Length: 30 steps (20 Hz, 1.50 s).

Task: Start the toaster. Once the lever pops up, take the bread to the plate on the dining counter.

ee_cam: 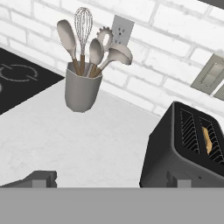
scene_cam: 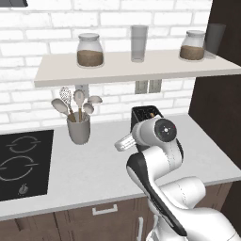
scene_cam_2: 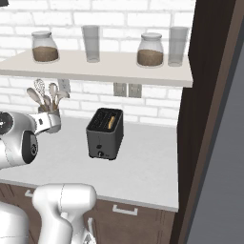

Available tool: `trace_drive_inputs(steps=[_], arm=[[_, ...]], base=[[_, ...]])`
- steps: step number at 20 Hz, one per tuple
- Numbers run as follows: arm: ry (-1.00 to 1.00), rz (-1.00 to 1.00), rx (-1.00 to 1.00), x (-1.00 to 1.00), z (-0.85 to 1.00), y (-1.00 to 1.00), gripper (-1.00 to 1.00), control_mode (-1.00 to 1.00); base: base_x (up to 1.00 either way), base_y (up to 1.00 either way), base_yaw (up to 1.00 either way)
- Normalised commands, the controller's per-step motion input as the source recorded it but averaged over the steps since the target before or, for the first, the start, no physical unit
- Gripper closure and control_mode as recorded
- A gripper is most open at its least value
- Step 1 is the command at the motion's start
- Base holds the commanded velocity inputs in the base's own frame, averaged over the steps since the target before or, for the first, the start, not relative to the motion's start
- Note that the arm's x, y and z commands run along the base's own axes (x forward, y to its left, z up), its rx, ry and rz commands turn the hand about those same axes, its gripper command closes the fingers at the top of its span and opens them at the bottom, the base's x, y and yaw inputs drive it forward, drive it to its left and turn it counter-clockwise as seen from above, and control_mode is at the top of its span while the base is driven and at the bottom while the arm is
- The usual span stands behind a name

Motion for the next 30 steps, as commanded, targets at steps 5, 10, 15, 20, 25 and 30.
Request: trace_drive_inputs(steps=[5,10,15,20,25,30], arm=[[0.00,0.00,0.00,0.00,0.00,0.00,-1.00,-1.00],[0.00,0.00,0.00,0.00,0.00,0.00,-1.00,-1.00],[0.00,0.00,0.00,0.00,0.00,0.00,-1.00,-1.00],[0.00,0.00,0.00,0.00,0.00,0.00,-1.00,-1.00],[0.00,0.00,0.00,0.00,0.00,0.00,-1.00,-1.00],[0.00,0.00,0.00,0.00,0.00,0.00,-1.00,-1.00]], base=[[0.00,0.00,0.00],[0.00,0.00,0.00],[0.00,0.00,0.00],[0.00,0.00,0.00],[0.00,0.00,0.00],[0.00,0.00,0.00]])
